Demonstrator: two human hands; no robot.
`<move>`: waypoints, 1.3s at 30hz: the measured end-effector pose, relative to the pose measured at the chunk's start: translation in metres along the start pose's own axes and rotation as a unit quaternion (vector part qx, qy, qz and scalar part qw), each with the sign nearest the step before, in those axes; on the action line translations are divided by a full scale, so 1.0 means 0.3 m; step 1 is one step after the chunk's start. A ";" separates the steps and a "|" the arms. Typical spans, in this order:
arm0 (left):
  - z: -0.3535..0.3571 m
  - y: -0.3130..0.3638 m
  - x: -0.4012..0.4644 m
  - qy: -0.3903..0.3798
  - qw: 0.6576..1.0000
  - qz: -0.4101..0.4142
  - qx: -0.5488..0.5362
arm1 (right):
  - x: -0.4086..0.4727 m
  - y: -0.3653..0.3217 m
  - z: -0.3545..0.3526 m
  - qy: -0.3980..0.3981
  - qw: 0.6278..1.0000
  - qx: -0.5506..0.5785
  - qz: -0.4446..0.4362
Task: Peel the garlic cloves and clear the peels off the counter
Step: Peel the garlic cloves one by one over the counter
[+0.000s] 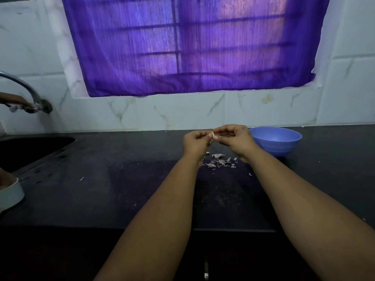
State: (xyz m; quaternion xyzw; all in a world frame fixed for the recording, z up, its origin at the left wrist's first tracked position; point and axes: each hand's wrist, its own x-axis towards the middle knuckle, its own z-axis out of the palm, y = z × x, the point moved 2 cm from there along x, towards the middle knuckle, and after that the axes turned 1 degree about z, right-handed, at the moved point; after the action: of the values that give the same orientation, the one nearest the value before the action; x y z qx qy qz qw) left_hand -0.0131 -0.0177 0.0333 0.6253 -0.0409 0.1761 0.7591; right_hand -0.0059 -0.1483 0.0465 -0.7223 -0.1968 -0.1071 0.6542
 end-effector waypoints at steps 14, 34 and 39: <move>-0.008 0.011 -0.001 0.043 0.991 0.051 0.118 | 0.002 -0.009 0.020 0.009 0.997 -0.061 -0.039; -0.008 0.013 -0.003 0.058 0.988 0.027 0.141 | 0.023 0.016 0.009 0.018 0.999 -0.030 0.010; -0.011 0.010 -0.006 0.073 0.988 0.009 0.137 | 0.023 0.013 0.013 0.031 0.998 0.038 0.029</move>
State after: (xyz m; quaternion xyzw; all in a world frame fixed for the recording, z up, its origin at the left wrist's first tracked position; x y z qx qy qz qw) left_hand -0.0163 -0.0145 0.0349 0.7082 0.0338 0.2320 0.6659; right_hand 0.0017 -0.1438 0.0453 -0.6988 -0.1591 -0.1027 0.6898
